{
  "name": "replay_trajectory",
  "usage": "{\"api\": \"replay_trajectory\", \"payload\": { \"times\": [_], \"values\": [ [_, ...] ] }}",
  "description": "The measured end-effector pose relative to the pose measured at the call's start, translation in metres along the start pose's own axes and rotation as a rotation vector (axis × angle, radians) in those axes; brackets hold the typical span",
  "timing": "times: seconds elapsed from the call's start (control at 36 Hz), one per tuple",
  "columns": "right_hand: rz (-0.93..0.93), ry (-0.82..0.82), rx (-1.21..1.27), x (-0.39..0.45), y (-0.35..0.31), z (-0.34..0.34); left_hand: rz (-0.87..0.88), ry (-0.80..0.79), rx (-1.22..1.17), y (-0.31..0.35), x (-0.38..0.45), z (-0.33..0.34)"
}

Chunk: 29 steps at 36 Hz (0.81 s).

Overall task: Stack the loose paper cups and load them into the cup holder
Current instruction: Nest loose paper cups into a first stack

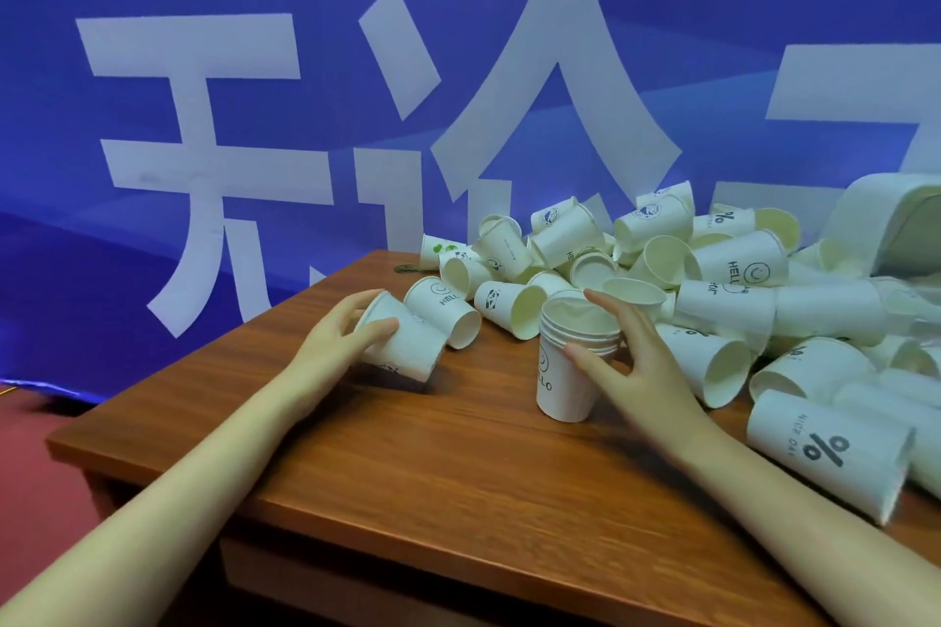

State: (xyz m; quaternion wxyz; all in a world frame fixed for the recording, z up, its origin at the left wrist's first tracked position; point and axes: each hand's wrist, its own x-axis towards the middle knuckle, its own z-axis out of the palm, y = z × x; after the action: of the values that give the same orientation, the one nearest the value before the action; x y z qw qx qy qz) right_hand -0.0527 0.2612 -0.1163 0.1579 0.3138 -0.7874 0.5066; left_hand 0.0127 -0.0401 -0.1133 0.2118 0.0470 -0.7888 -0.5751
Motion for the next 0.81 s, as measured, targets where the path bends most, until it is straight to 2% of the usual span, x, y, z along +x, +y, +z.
{"api": "replay_trajectory", "payload": {
  "times": [0.25,0.56,0.67,0.81],
  "values": [
    [0.046,0.001,0.064,0.001,0.005,0.003,0.156,0.057,-0.160,0.018,0.002,0.029],
    [0.052,-0.003,0.087,-0.001,0.004,0.000,0.394,0.171,-0.240,0.091,0.024,0.094],
    [0.080,0.015,0.134,0.001,0.004,0.001,0.452,0.080,-0.300,0.100,0.032,0.108],
    [0.059,-0.005,0.201,0.004,0.007,0.001,0.463,-0.042,-0.161,0.073,0.033,0.122]
  ]
}}
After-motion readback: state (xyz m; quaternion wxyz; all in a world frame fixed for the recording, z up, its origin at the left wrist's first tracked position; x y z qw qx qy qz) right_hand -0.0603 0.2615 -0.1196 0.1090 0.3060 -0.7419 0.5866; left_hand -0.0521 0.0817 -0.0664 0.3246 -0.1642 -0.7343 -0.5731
